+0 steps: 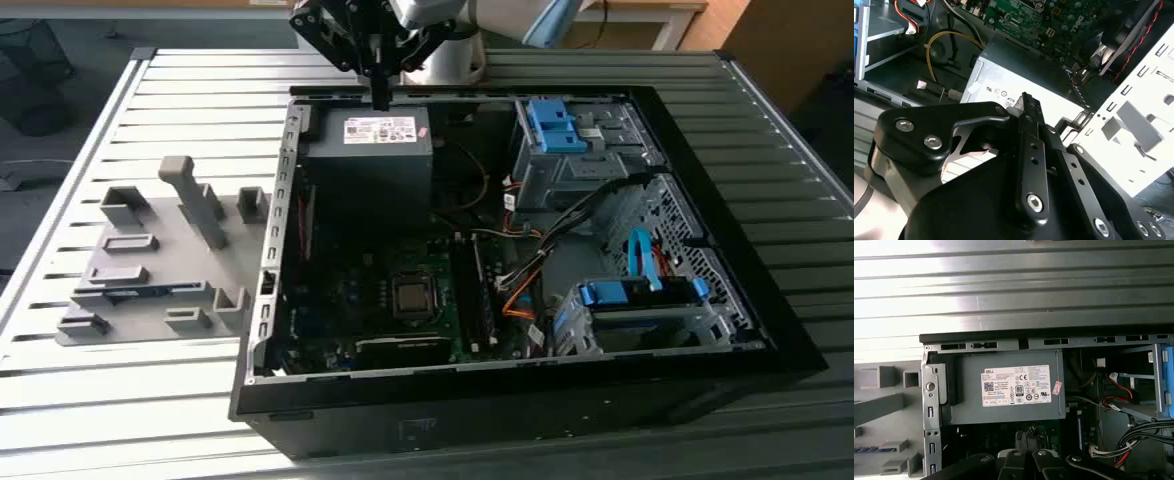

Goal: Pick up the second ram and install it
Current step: 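Reach for the second ram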

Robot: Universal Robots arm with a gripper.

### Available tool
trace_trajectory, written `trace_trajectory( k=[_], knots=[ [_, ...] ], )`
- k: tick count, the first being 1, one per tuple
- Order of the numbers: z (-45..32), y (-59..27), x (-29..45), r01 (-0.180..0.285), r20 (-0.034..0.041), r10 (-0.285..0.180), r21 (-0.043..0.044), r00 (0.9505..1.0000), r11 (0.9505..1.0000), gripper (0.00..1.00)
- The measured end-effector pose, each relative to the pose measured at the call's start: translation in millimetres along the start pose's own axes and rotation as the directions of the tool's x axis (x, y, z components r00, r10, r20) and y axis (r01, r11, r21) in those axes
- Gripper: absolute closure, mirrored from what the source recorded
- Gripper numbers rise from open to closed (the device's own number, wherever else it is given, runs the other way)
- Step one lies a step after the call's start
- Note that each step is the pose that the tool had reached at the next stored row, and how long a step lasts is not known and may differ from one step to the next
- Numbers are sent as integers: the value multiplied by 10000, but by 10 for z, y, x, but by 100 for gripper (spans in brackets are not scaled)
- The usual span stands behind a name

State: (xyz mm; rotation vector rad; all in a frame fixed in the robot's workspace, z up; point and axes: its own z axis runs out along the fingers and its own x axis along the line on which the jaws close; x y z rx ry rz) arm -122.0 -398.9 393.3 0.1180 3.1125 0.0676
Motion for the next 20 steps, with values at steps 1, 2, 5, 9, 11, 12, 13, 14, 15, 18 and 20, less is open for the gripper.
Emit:
trace_trajectory(
  k=[1, 2, 5, 9, 11, 12, 13, 14, 15, 18, 20],
  knots=[
    [0, 0, 0, 0, 0, 0, 0, 10000, 10000, 89],
    [0, 0, 0, 0, 0, 0, -1, 10000, 10000, 89],
    [0, 0, 4, 0, -1, 0, 1, 10000, 10000, 89],
    [0, -1, 16, -1, 0, 1, 0, 10000, 10000, 89],
    [0, -2, 22, 0, 0, 0, 0, 10000, 10000, 89],
    [-1, -2, 24, 0, 0, 0, 0, 10000, 10000, 89],
    [-1, -2, 27, 0, 0, 0, 0, 10000, 10000, 89],
    [-1, -2, 30, 0, 0, 0, 0, 10000, 10000, 89],
    [-1, -2, 32, 0, 0, 0, 0, 10000, 10000, 89],
    [-1, -3, 42, 0, 0, 0, 0, 10000, 10000, 89],
    [-1, -4, 50, 0, 0, 0, 0, 10000, 10000, 89]
  ],
)
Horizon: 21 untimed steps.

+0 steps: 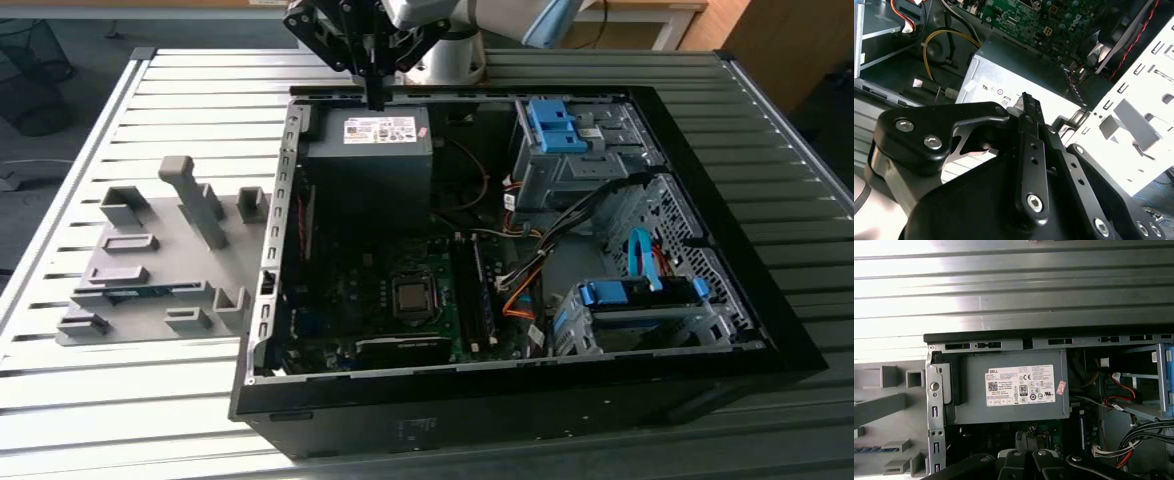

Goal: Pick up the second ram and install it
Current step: 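Reach for the second ram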

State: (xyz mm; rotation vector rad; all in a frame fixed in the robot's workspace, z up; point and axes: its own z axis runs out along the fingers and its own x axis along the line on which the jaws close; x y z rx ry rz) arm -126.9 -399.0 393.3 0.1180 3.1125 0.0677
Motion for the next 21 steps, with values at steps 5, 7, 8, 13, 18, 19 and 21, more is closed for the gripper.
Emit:
trace_trajectory(
  k=[5, 7, 8, 13, 18, 19, 21],
  knots=[
    [0, -1, 16, -1, 0, 1, 0, 10000, 10000, 89],
    [0, -1, 22, 0, 0, 0, 0, 10000, 10000, 89],
    [0, -2, 26, 0, 0, 0, 0, 10000, 10000, 89],
    [0, -3, 44, 0, 0, 0, 0, 10000, 10000, 89],
    [-1, -4, 59, 0, 0, 0, 1, 10000, 10000, 89],
    [-1, -5, 61, 0, 0, 0, 0, 10000, 10000, 89],
    [-1, -5, 66, 0, 0, 0, 0, 10000, 10000, 89]
  ],
)
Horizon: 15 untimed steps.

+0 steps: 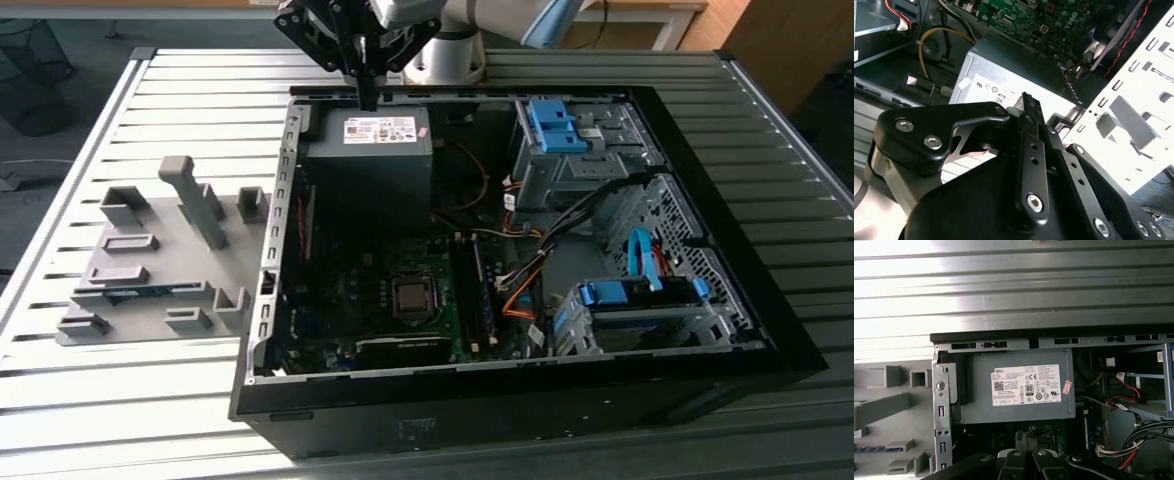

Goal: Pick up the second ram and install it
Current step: 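Reach for the second ram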

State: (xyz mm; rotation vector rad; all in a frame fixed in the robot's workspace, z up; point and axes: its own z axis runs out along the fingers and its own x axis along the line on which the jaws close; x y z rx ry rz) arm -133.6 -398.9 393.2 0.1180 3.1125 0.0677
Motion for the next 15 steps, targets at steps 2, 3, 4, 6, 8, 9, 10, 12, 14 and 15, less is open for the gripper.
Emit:
trace_trajectory(
  k=[2, 3, 4, 6, 8, 9, 10, 12, 14, 15],
  knots=[
    [0, 0, 5, 0, 0, 0, 0, 10000, 10000, 89],
    [0, 0, 8, -1, 0, 1, 0, 10000, 10000, 89],
    [0, -1, 10, 0, 0, 0, 1, 10000, 10000, 89],
    [0, -1, 16, -1, 0, 1, 0, 10000, 10000, 89],
    [0, -2, 21, 0, 0, 0, 1, 10000, 10000, 89],
    [0, -2, 24, 1, 0, -1, 0, 10000, 10000, 89],
    [0, -2, 26, 0, 0, 0, 0, 10000, 10000, 89],
    [0, -2, 31, 0, 0, 0, 0, 10000, 10000, 89],
    [0, -3, 37, -1, 0, 1, 0, 10000, 10000, 89],
    [0, -3, 40, 0, 0, 0, 0, 10000, 10000, 89]
  ],
)
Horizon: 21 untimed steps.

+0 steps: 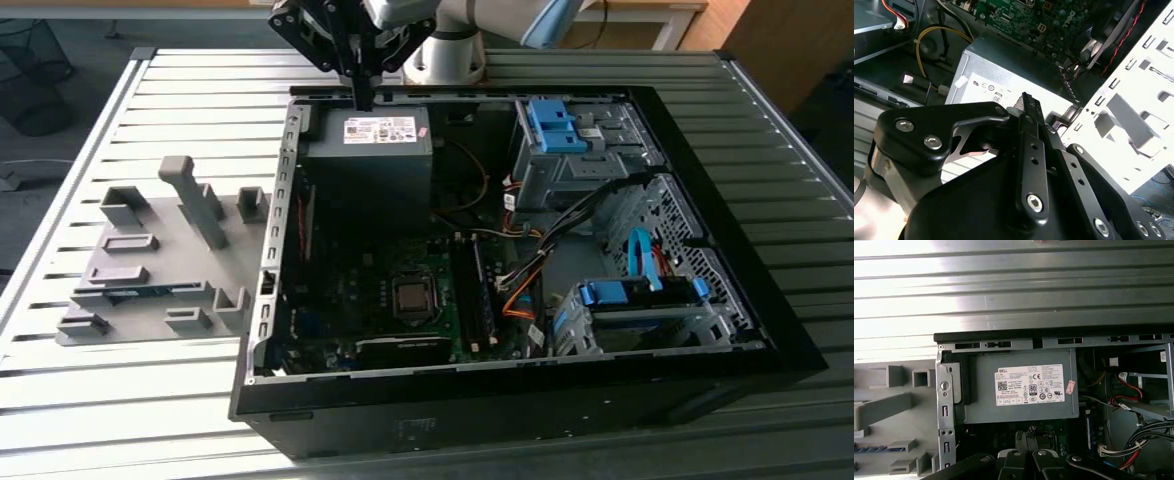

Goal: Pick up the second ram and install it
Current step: 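Reach for the second ram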

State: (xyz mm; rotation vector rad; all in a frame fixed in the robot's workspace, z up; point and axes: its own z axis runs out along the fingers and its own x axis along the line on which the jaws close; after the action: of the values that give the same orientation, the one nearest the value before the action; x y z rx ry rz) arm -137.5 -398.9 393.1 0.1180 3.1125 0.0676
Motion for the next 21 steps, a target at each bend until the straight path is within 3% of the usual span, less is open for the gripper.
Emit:
trace_trajectory(
  k=[21],
  knots=[
    [-1, -5, 67, 0, 0, 0, 0, 10000, 10000, 89]
  ],
)
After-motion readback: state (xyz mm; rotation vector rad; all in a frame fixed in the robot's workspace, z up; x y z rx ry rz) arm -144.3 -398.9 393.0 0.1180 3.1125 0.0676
